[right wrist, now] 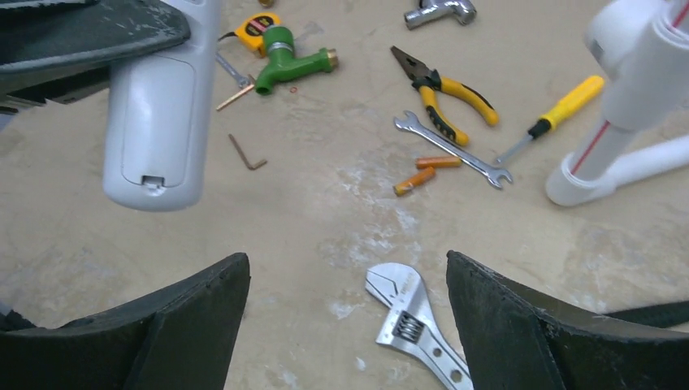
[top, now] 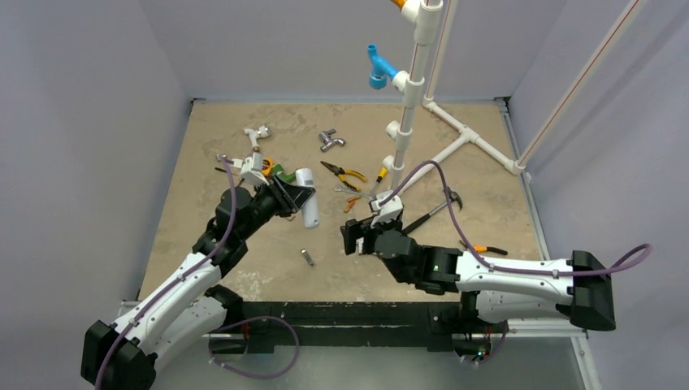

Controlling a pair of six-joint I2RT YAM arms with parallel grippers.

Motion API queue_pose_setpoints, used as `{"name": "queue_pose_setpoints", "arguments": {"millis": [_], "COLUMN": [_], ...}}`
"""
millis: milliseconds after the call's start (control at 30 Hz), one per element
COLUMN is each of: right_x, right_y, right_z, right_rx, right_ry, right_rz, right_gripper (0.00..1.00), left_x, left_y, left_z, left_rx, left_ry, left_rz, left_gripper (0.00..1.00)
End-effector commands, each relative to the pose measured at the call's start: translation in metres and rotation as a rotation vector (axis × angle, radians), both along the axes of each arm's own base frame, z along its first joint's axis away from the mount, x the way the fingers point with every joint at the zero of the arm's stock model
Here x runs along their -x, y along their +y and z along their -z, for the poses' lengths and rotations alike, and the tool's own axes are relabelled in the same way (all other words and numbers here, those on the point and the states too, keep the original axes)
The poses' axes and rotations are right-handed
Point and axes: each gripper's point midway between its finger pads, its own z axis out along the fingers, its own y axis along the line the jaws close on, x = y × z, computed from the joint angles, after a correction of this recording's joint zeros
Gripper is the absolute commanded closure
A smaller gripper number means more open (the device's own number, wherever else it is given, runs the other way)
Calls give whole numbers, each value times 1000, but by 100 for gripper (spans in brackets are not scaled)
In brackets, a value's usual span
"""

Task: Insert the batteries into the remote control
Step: Pick up the remote control from the center of the board, then remove the battery cover from the remote control.

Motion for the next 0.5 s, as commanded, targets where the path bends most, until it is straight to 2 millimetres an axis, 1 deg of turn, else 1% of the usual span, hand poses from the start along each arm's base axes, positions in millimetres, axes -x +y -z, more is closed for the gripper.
{"name": "queue_pose_setpoints", "arguments": {"millis": [0,33,100,200,267,367,467], "right_x": [-7,-6,-5,-7,-12,-23,-27], "right_y": [41,51,63,71,75,85,96], "right_z": [-66,-76,-85,-93,-92,-82,-72], "right_rx": [-185,-204,-224,-273,-321,-372,-392], "right_ry": [-85,-87,-84,-60,-8,108,160], "right_rz": [-58,-85,-116,-123,-134,-158,-192], "right_gripper": [9,7,5,3,2,2,3], "left_x": [4,5,6,9,10,11,11], "left_y": [-6,-6,-6,-6,-5,-5,-7], "left_z": [-45,-46,-47,-48,-48,-48,-49], "left_rx": [192,204,215,223,237,253,264], "left_ry": [-97,-100,-109,-123,-135,-144,-147], "left_rz": [20,25,29,34,32,36,45], "left_gripper": [100,100,100,100,100,100,100]}}
